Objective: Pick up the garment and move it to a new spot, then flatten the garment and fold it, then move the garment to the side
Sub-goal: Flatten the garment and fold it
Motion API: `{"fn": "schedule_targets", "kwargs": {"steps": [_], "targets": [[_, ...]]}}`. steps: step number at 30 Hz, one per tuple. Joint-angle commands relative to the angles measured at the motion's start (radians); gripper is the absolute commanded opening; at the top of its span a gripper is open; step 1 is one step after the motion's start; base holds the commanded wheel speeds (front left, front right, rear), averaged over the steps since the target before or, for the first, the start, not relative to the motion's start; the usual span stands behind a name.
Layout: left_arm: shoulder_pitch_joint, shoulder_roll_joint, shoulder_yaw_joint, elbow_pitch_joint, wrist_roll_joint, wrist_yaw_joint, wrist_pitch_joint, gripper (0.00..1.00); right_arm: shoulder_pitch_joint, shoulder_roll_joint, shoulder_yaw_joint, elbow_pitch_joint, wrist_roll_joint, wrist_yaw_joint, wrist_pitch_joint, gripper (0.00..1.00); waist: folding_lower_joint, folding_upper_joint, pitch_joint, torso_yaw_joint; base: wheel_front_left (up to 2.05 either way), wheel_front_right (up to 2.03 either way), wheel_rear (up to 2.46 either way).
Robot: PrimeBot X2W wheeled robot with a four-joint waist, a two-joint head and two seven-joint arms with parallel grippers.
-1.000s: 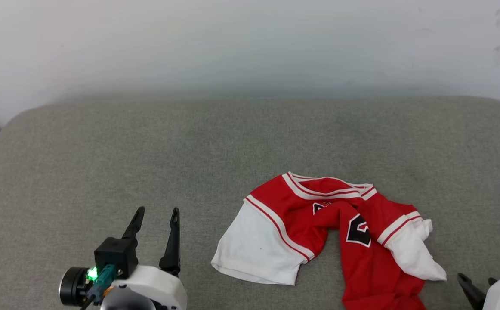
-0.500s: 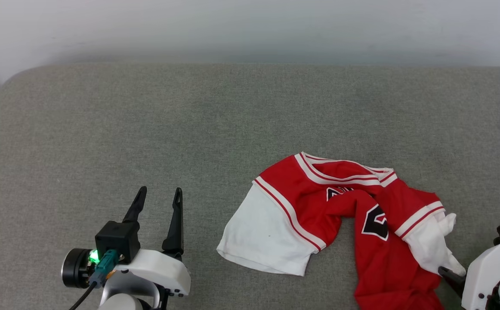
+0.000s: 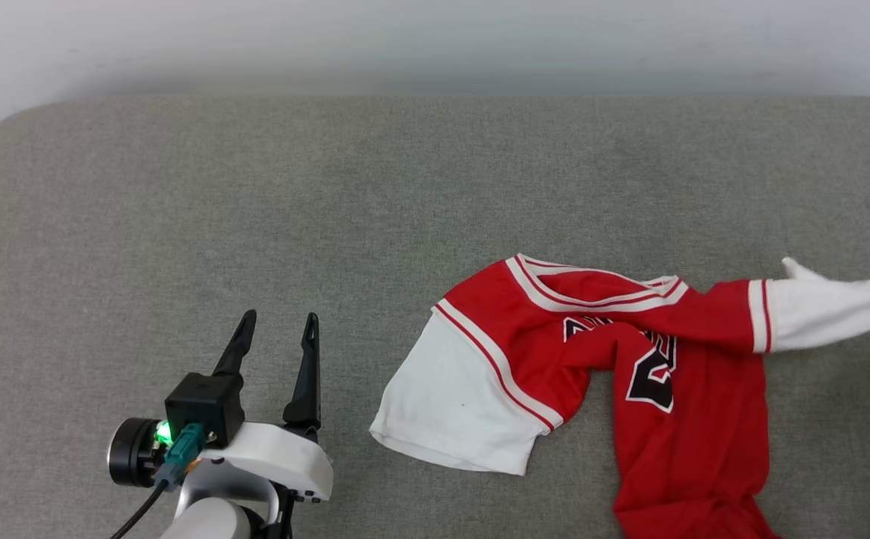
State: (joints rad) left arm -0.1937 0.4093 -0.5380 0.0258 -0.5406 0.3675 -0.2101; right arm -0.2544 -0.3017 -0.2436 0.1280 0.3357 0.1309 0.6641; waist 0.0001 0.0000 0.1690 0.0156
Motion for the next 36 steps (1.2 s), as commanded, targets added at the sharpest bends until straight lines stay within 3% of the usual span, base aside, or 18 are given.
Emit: {"fn": "schedule_targets", "kwargs": {"steps": [1,5,13,14,15,16,22,29,36], "targets": [[-0.014,0.004,0.001,-0.001,0.004,-0.002,-0.004,1.0,-0.034,-0.001,-0.017,0.004,-0.005,0.0,-0.016,0.0,-0.0001,0.0,0.013,0.001,0.0,0.0,0.0],[-0.029,0.002,-0.002,0.0,0.009,-0.006,-0.006,1.0,-0.088,0.011,-0.079,0.075,-0.028,0.0,-0.07,0.0,-0.0001,0.0,0.04,0.008,0.0,0.0,0.0],[-0.059,-0.008,-0.009,0.01,0.011,-0.013,-0.011,1.0,-0.108,0.057,-0.148,0.36,-0.039,0.0,-0.228,0.0,-0.0001,0.0,0.075,0.03,0.0,0.0,0.0],[-0.059,-0.008,-0.009,0.011,0.011,-0.013,-0.012,1.0,-0.11,0.06,-0.146,0.393,-0.037,0.0,-0.25,0.27,-0.0001,0.0,0.076,0.03,0.0,0.0,0.0],[-0.059,-0.008,-0.01,0.013,0.01,-0.012,-0.012,1.0,-0.114,0.058,-0.139,0.423,-0.034,0.0,-0.277,0.75,-0.0001,0.0,0.077,0.03,0.0,0.0,0.0],[-0.058,-0.008,-0.01,0.015,0.01,-0.011,-0.012,1.0,-0.121,0.06,-0.135,0.447,-0.023,0.0,-0.305,1.0,-0.0001,0.0,0.076,0.03,0.0,0.0,0.0],[-0.039,-0.004,-0.013,0.022,0.004,-0.004,-0.007,1.0,-0.106,0.023,-0.078,0.482,0.003,0.0,-0.488,1.0,-0.0001,0.0,0.039,0.017,0.0,0.0,0.0],[0.0,0.008,-0.01,0.026,-0.01,0.002,-0.002,1.0,-0.04,0.004,-0.009,0.384,-0.035,0.0,-0.712,1.0,-0.0001,0.0,-0.045,-0.01,0.0,0.0,0.0],[0.046,0.018,-0.016,0.02,-0.024,0.012,0.011,1.0,0.061,0.04,0.074,0.233,-0.077,0.0,-0.79,1.0,-0.0001,0.0,-0.124,-0.025,0.0,0.0,0.0]]}}
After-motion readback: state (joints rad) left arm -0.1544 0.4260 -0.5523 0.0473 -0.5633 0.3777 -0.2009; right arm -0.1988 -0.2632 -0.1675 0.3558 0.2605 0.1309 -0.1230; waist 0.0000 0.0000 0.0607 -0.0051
